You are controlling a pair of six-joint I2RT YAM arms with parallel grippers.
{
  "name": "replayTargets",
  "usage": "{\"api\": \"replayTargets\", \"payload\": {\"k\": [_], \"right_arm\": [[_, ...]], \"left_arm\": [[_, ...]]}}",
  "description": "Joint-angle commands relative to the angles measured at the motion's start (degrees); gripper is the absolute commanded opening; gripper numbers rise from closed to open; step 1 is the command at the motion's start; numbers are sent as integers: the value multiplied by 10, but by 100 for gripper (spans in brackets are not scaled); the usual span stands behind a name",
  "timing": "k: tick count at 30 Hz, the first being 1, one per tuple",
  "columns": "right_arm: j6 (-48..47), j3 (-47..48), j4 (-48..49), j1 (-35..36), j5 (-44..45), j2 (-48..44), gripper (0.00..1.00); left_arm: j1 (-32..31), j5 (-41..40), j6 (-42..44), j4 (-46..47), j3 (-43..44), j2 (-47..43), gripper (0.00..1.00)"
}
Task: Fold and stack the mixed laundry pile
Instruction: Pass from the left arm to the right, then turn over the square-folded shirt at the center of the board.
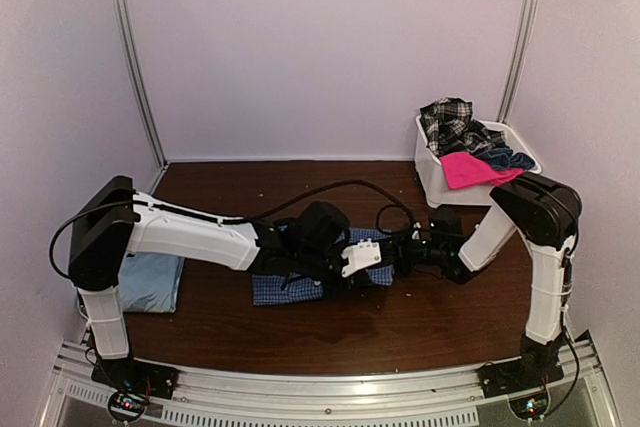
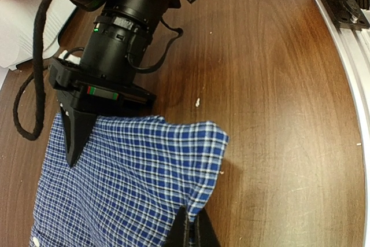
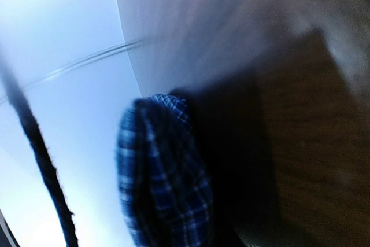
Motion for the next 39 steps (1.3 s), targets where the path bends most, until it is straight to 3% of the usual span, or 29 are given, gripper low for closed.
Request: {"api": "replayTargets", "payload": {"k": [1, 2, 5, 10, 18, 21, 27, 33, 39], "right_arm": [[-23, 13, -48, -6, 1, 12, 5], [-32, 16, -57, -8, -3, 5, 0], [-94, 36, -138, -13, -12, -40, 0], [-244, 101, -374, -29, -32, -108, 0], [-565, 292, -865, -58, 54, -183, 0], [-645, 365, -1006, -73, 118, -218, 0], [-738, 536, -1263, -86, 313, -266, 0], [-739, 684, -1442, -81, 488, -257, 0], [-696, 731, -1444, 24, 524, -171, 0]], "left_arm": [[3, -15, -14, 21, -4, -29, 12], [5, -19, -31, 21, -7, -37, 22], [23, -23, -79, 40, -42, -84, 47], [95, -22, -178, 40, -88, -175, 65], [177, -38, -240, -7, -126, -249, 79], [190, -66, -258, -23, -128, -262, 87], [211, -84, -269, -60, -123, -270, 89], [224, -115, -264, -75, -135, -292, 89], [232, -152, -275, -95, -152, -316, 89]]}}
